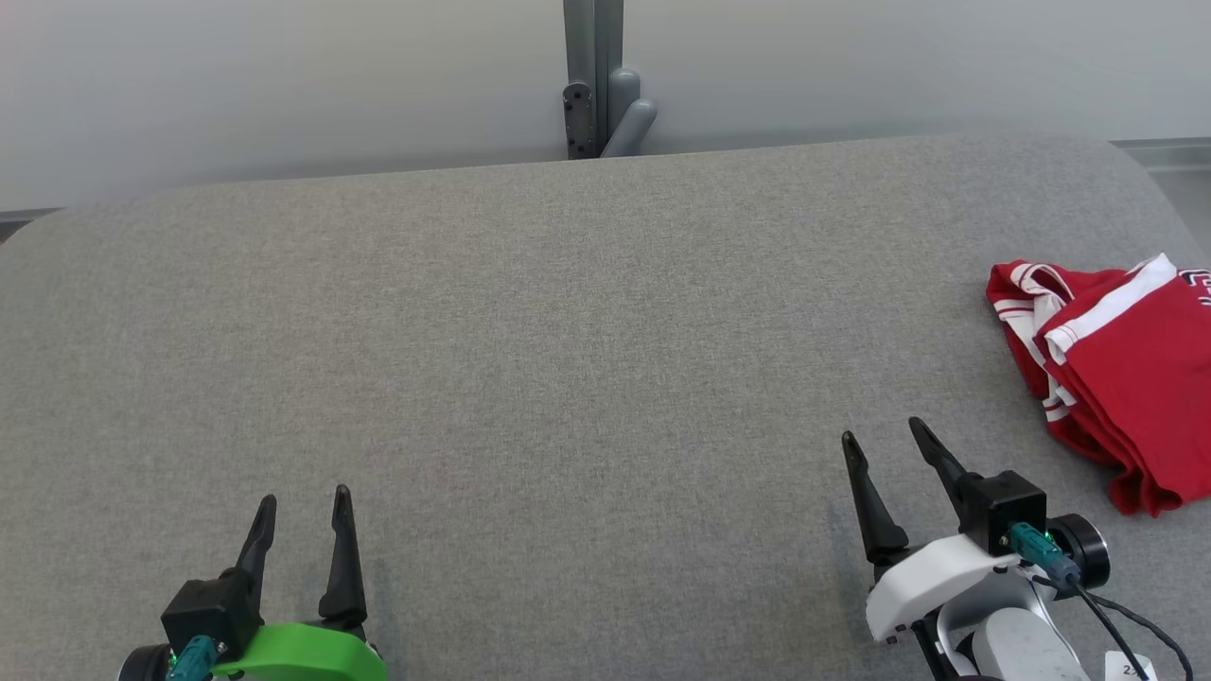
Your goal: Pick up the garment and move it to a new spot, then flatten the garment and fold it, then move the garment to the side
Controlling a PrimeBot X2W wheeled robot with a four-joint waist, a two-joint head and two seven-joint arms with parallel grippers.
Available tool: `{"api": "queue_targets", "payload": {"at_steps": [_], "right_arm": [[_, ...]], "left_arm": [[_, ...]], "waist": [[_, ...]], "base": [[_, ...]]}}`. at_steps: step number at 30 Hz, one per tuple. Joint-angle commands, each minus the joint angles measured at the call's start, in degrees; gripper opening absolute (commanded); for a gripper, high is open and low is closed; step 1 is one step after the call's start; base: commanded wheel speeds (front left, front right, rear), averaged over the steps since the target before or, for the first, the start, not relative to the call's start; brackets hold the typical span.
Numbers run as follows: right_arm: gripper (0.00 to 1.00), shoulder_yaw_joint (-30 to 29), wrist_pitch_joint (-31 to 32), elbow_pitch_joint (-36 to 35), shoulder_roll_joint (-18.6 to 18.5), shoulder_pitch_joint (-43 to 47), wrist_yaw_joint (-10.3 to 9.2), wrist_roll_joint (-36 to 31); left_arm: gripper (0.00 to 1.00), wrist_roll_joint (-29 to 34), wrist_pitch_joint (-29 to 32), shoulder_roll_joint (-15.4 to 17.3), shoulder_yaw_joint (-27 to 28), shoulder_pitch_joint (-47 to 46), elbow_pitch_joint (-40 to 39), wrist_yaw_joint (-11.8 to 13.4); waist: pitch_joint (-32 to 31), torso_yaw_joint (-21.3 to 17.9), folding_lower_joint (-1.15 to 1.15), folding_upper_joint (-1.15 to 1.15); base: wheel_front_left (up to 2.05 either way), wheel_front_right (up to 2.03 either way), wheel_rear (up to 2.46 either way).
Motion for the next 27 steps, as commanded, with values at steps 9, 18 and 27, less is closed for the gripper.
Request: {"api": "queue_targets", "payload": {"at_steps": [9, 18, 27], "right_arm": [[1.0, -0.2, 0.0, -1.0, -0.2, -1.2, -0.02, 0.0], [0.0, 0.0, 0.1, 1.9, 0.2, 1.0, 0.01, 0.1], [0.0, -2.0, 3.3, 1.8, 0.1, -0.1, 0.0, 10.7]], "left_arm": [[1.0, 0.0, 0.0, 0.2, 0.3, -0.3, -1.0, -0.3], [0.0, -0.1, 0.0, -0.2, 0.0, 0.0, 2.2, -0.3], [0.0, -9.8, 2.9, -0.1, 1.2, -1.6, 2.0, -0.2]], "waist": [[0.1, 0.0, 0.0, 0.0], [0.2, 0.0, 0.0, 0.0], [0.0, 0.1, 0.0, 0.06]], "base": [[0.0, 0.0, 0.0], [0.0, 0.0, 0.0], [0.0, 0.0, 0.0]]}}
